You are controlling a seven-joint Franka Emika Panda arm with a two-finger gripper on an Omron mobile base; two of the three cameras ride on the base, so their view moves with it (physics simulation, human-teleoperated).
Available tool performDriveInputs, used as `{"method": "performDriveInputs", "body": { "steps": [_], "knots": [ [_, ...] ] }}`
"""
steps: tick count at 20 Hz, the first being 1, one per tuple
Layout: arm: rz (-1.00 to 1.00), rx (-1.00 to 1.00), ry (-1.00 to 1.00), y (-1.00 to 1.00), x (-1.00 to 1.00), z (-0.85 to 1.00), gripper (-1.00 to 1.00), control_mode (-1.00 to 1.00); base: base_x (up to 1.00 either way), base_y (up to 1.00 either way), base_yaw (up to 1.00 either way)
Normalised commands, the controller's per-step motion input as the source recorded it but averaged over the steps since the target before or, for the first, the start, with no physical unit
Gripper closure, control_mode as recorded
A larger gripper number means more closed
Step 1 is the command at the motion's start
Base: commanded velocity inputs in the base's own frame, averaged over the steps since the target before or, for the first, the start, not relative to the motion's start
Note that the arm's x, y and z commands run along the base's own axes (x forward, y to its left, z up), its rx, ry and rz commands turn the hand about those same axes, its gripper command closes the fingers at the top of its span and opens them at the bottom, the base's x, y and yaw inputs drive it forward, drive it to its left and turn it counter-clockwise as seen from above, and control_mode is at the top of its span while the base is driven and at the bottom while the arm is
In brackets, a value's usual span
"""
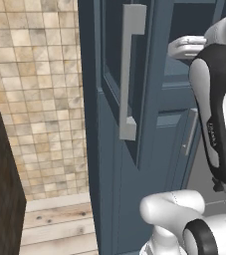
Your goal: Move the oil and vinegar bottle and shaker from the cabinet to the dining counter.
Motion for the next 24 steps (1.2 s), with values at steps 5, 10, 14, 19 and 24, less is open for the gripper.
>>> {"method": "performDriveInputs", "body": {
  "steps": [5,10,14,19,24],
  "knots": [
    [-0.07,0.0,0.0,-0.18,0.59,0.0,-1.0,-1.0,0.0,0.0,0.0],
    [-0.02,0.0,0.0,-0.04,0.53,0.0,-1.0,-1.0,0.0,0.0,0.0],
    [-0.03,0.0,0.0,0.11,0.47,0.05,-1.0,-1.0,0.0,0.0,0.0],
    [-0.01,0.0,0.0,0.05,0.42,0.08,-1.0,-1.0,0.0,0.0,0.0],
    [0.0,0.0,0.0,0.0,0.32,0.02,-1.0,-1.0,0.0,0.0,0.0]
  ]
}}
